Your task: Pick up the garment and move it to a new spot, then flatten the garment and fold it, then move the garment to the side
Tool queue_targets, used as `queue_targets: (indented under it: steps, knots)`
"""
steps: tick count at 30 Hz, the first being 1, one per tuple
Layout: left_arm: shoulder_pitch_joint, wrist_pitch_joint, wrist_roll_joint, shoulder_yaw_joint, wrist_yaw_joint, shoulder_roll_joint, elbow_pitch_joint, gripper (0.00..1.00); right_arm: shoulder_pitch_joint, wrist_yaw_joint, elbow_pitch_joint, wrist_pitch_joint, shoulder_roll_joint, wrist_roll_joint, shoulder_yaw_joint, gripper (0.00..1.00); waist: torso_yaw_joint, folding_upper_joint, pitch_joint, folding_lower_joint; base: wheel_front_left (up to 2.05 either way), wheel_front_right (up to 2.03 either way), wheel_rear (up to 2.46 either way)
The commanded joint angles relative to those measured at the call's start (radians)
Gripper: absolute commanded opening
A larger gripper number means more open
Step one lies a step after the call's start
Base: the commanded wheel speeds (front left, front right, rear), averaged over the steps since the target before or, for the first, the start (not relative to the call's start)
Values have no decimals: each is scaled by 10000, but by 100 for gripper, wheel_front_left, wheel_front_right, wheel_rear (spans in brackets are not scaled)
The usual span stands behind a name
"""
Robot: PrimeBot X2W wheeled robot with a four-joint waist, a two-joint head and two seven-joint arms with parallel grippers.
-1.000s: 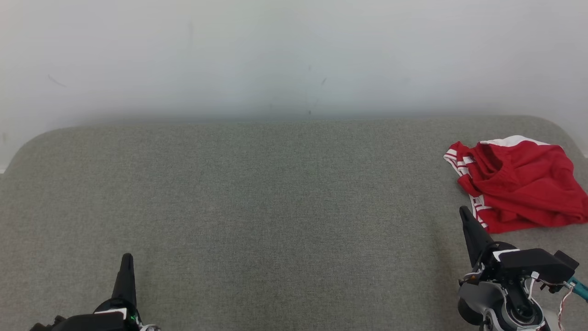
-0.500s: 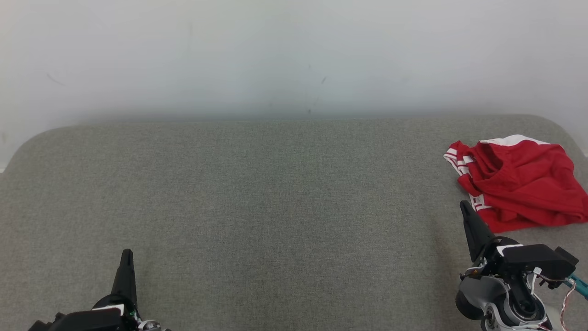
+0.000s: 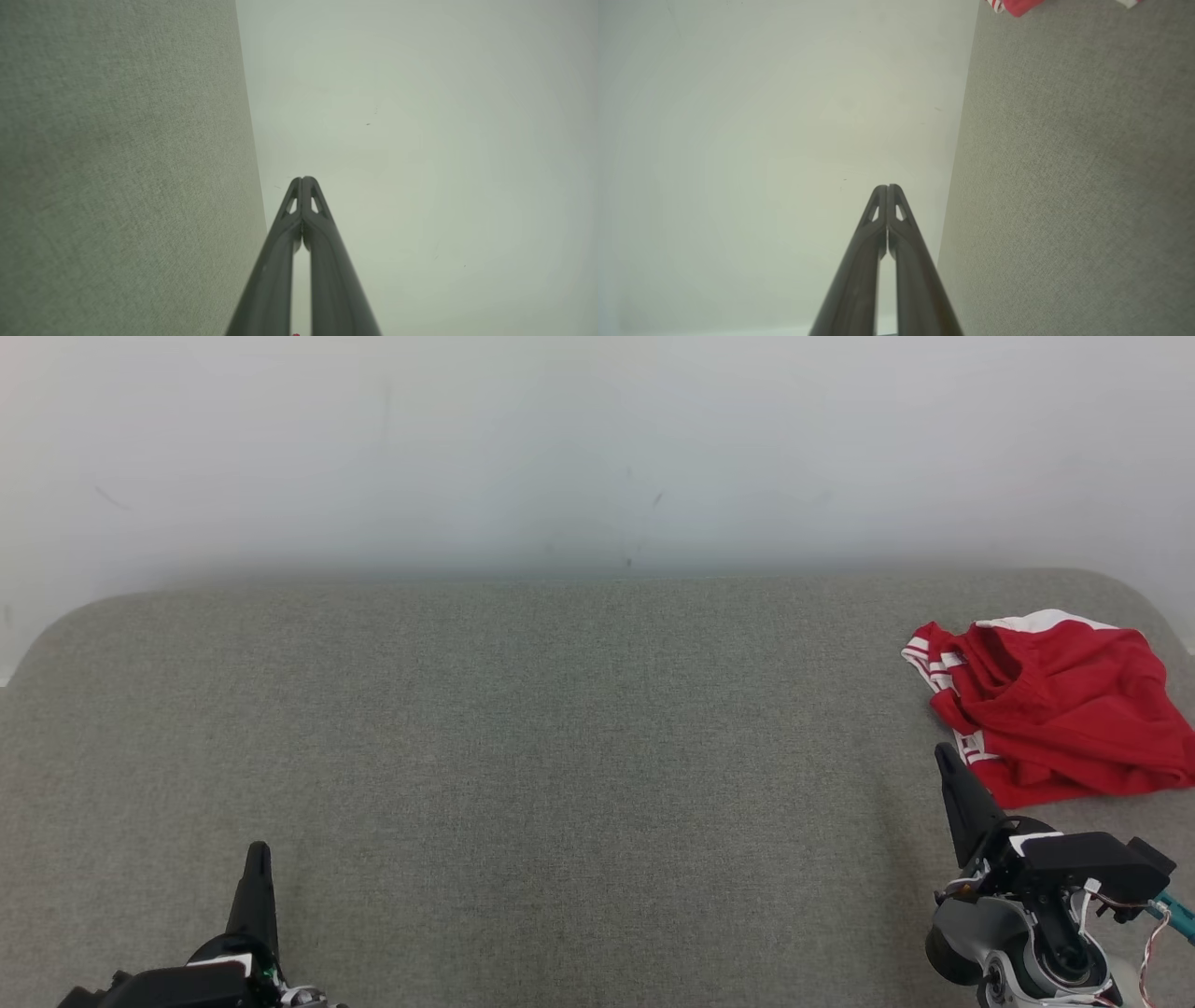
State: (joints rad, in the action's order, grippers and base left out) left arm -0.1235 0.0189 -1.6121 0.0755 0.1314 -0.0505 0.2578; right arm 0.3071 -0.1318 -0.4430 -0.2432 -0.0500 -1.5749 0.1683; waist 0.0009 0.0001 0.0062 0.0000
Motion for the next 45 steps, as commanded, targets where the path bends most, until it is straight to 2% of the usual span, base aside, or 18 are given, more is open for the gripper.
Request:
queue_targets:
  steps: [1, 45]
  knots:
    - [-44, -35, -70, 32, -14, 7, -27, 0, 15, 21, -20, -12, -5, -41, 4, 0, 0, -1, 0, 0, 0, 0, 0]
    - [-44, -33, -71, 31, -14, 7, -27, 0, 14, 21, -20, -11, -5, -43, 1, 0, 0, -1, 0, 0, 0, 0, 0]
